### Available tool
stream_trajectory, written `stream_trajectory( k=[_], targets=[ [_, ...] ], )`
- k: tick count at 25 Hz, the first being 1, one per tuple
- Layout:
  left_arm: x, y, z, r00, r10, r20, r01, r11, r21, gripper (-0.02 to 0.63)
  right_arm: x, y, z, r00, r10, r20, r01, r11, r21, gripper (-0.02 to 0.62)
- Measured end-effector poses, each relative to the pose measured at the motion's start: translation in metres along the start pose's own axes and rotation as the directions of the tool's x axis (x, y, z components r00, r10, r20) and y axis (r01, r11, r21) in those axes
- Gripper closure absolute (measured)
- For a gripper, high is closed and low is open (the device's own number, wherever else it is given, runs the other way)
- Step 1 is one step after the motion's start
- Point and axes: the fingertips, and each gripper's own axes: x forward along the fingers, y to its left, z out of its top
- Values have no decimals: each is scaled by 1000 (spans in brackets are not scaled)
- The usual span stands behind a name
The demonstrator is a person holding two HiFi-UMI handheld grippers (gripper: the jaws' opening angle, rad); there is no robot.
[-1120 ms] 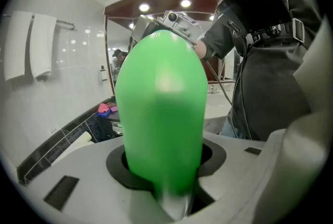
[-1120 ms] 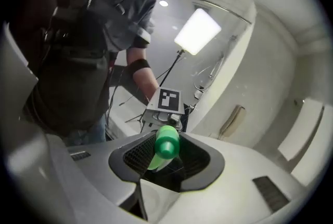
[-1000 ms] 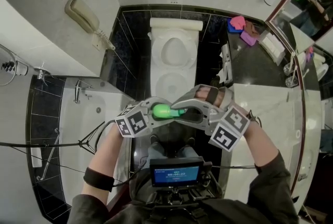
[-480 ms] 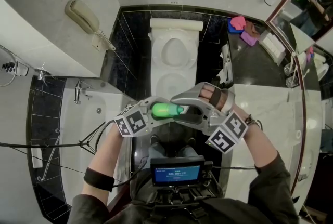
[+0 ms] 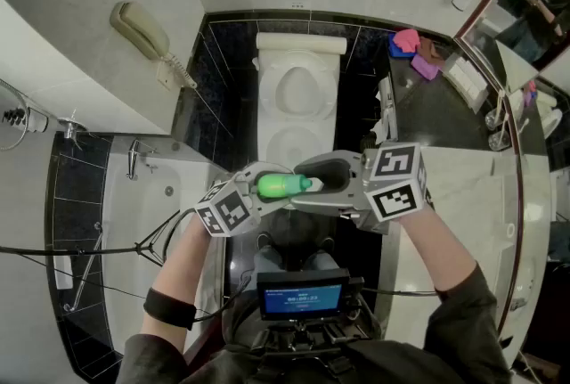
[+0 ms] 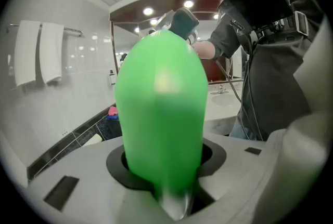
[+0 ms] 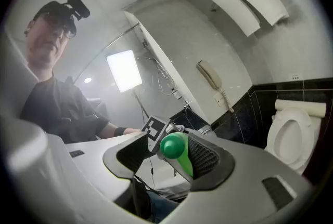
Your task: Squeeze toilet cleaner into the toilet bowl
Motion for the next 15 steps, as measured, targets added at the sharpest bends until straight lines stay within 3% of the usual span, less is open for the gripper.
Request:
stream_trajectory(
  k=[6,8,10,12,15],
  targets=[
    [3,-1,-3,1000,6,-26,-5,1000,12,425,4,-5,-11,998,-8,-57,13,997,80,418],
    [3,-1,-4,1000,1,-29,-1,1000,9,425,4,-7,-11,998,-19,-63,23,998,62,446],
    [3,-2,-4,1000,-8,-27,8,1000,3,425,4,-7,-11,996,-40,-74,39,999,-15,449],
    [2,-3,-4,1000,-19,-22,19,1000,-3,425,5,-4,-10,992,-76,-96,60,986,-158,451],
    [1,-5,-2,999,-39,-11,39,999,-6,425,6,4,-9,980,-132,-146,64,915,-398,451]
  ],
)
